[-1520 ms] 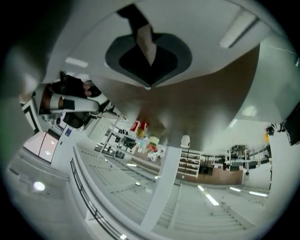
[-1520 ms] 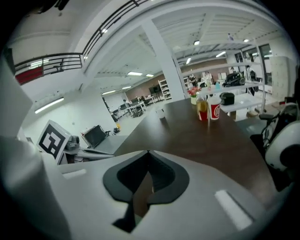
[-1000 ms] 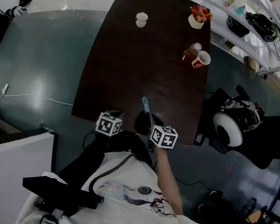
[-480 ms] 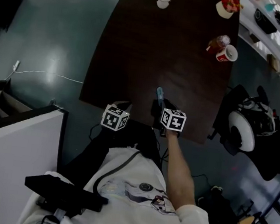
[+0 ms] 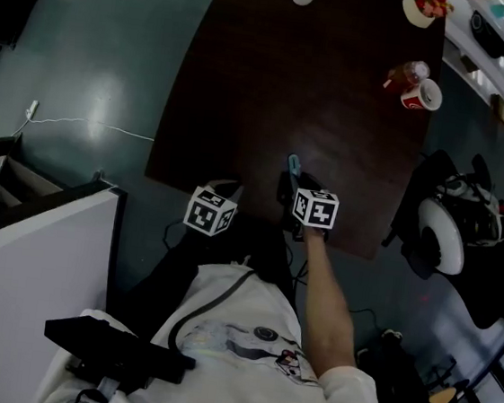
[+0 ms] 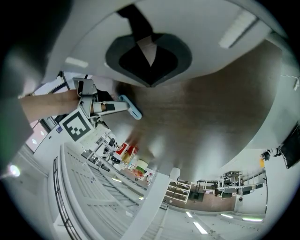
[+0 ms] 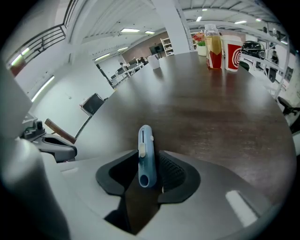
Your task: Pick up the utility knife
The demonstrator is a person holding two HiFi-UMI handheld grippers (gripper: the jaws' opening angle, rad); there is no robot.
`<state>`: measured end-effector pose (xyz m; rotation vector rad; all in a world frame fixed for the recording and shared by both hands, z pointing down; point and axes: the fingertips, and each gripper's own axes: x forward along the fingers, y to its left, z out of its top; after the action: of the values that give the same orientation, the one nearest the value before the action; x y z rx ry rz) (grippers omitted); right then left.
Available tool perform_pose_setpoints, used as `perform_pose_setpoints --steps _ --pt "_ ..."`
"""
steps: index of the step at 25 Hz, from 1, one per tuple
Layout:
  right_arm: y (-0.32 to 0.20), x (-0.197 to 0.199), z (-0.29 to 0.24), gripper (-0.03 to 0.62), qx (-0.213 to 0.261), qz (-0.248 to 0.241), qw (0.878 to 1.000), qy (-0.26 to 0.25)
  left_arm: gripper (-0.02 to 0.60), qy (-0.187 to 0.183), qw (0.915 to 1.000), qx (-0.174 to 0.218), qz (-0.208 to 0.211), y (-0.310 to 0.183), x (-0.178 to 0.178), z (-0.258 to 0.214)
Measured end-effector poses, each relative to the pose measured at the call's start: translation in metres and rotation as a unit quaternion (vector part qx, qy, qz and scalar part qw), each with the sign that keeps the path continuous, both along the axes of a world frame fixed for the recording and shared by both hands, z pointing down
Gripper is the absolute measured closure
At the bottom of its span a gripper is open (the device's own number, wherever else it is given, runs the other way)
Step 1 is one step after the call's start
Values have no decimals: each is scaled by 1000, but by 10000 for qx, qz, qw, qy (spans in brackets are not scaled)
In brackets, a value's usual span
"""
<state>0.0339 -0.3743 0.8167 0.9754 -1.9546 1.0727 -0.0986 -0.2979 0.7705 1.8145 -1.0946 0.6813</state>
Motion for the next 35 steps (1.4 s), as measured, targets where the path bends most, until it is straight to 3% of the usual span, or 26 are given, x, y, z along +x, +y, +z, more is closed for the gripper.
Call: perform_pose_setpoints --steps 3,8,15,21,27,31,35 --pt "3 -4 2 453 -27 -74 9999 101 583 12 10000 -8 7 0 -1 -1" --pt "3 2 5 517 190 -102 9980 590 583 21 10000 -15 6 -2 -3 -1" --pt "2 1 6 520 233 -133 9962 828 583 31 10000 -43 -22 -3 -7 2" --pt "1 2 5 522 156 -112 9965 811 583 63 9999 80 5 -7 -5 -4" --pt "-4 6 -27 522 665 222 9964 486 583 91 9996 267 -5 -15 -7 -12" --pt "-10 12 -67 522 1239 469 9909 254 583 31 9972 748 -2 -32 -6 -34" --pt "-19 19 -125 522 2006 789 9765 60 583 -61 9832 1825 -39 -68 -11 -89"
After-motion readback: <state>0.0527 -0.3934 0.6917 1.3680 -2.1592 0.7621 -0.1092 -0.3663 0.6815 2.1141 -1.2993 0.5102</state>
